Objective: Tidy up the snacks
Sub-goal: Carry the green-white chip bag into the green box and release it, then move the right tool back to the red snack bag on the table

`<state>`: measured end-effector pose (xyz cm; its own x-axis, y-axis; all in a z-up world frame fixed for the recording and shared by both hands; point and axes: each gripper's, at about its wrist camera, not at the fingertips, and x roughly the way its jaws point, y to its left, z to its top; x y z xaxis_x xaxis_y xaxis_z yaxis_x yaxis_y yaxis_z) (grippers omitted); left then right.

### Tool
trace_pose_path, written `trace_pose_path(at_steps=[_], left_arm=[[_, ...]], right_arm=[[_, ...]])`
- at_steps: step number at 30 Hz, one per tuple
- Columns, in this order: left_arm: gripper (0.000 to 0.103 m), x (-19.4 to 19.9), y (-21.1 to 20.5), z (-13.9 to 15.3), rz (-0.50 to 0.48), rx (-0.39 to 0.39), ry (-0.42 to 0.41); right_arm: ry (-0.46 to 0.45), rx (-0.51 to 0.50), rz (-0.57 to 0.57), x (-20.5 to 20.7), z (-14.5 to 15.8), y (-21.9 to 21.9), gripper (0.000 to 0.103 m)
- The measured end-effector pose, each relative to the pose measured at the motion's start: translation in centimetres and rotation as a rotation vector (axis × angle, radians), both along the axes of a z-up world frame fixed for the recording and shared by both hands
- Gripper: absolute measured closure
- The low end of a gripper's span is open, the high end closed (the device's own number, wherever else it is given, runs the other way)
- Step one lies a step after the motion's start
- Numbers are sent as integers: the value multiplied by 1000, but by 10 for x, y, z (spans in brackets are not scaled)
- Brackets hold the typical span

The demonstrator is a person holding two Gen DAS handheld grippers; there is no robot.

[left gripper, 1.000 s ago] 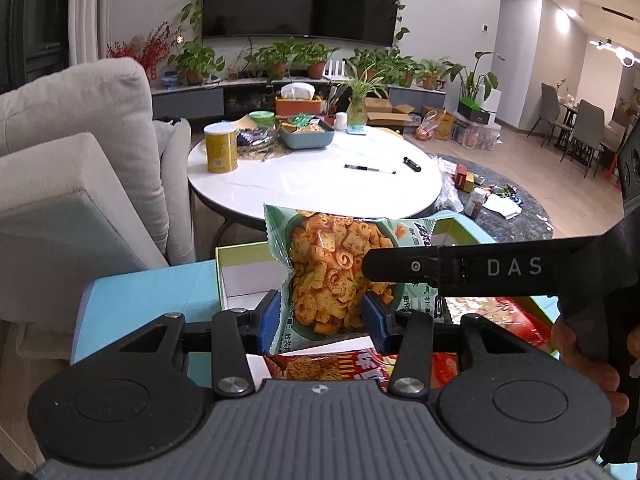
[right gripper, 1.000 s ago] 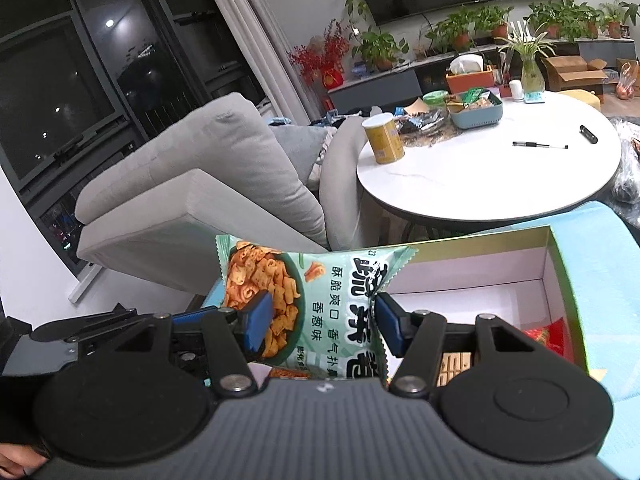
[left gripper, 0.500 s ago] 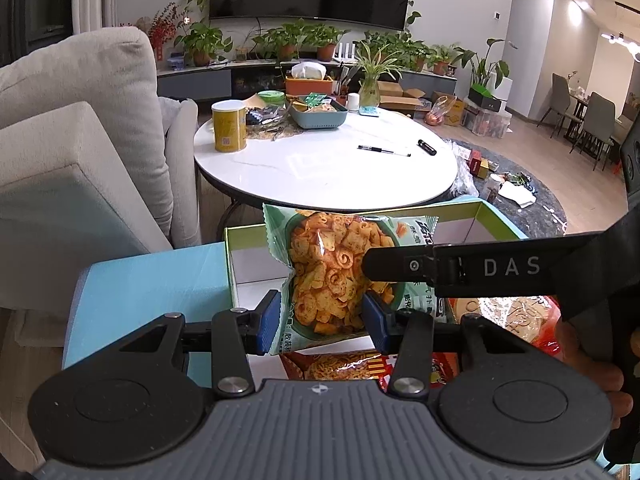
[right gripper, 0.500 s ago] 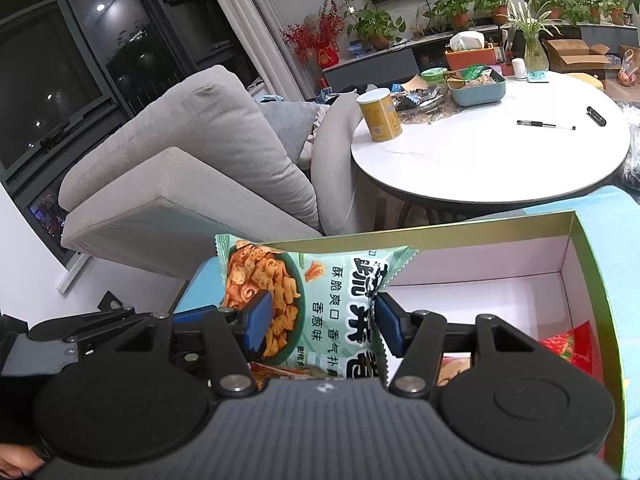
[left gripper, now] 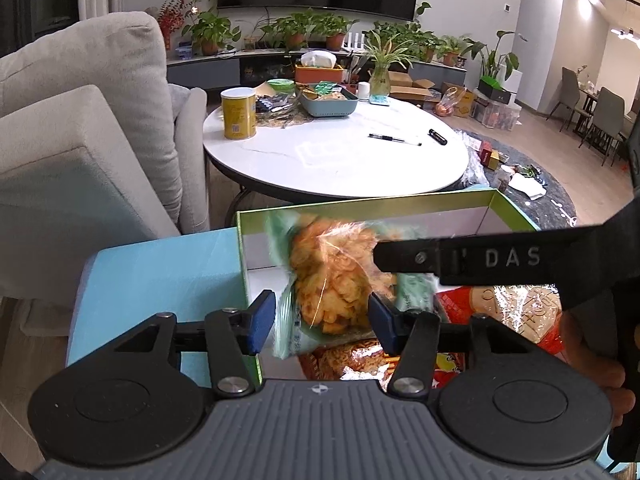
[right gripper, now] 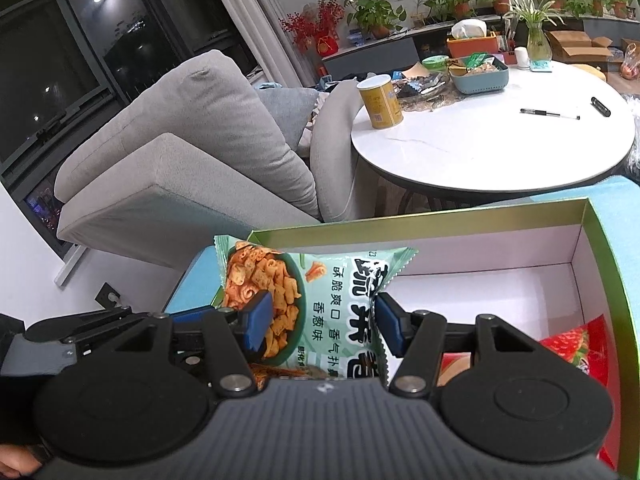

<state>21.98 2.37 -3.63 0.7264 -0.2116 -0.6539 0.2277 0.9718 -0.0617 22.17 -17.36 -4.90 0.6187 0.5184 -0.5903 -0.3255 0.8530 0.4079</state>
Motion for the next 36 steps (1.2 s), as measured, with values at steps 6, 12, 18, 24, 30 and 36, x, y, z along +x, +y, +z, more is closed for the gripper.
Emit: trace_pose_path(at_steps=[6,12,18,24,30,36], left_arm=[[51,-11,4,10,4,6,-24],[46,-32,8,30,24,9,-66],[36,-68,8,58,27,16,-130],[30,-108,8,77,31,14,-165],[29,-146,12,76,46,21,-154],[29,-186,18,56,64,23,-104]], right_arm=[[-17,9,-26,-7,9,-9,25],[-60,17,-7,-31,31,-12,25],[-95,26,0,-62,56,-20,25],[-115,22,25,-98,73,-25,25],[-84,27,28,-128,73,-30,25],[-37,-18,96,-165,51,-21,25]])
